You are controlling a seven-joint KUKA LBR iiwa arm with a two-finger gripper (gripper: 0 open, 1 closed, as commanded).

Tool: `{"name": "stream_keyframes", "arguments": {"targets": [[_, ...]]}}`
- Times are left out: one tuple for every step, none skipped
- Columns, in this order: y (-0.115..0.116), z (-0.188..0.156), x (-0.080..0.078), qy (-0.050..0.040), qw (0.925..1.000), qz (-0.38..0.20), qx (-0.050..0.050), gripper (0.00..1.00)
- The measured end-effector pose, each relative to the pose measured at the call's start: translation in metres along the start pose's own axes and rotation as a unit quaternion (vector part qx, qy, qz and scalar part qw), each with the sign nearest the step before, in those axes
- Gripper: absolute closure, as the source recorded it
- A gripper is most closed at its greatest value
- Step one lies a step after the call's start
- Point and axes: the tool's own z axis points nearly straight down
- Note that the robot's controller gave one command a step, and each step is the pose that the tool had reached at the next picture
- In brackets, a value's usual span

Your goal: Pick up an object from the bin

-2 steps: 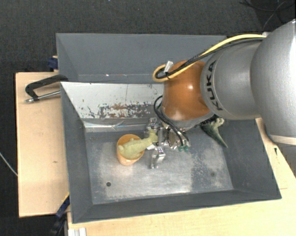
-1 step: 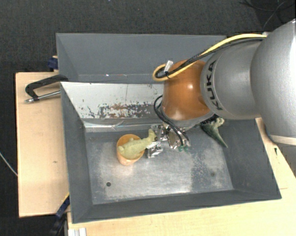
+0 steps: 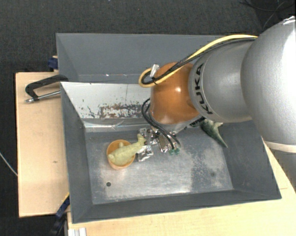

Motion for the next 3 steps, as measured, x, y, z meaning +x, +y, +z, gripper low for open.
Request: {"name": "stream_keyframes", "arguments": {"targets": [[-0.001, -0.156, -0.006, -0.0056, 0.9998, -0.021, 0.001, 1.0], [-0.001, -0.15, -0.004, -0.0007, 0.9998, -0.021, 0.001, 0.0], [0.031, -0.009, -0.019, 0.0041, 0.9939, -0.11, 0.001, 0.0]]}}
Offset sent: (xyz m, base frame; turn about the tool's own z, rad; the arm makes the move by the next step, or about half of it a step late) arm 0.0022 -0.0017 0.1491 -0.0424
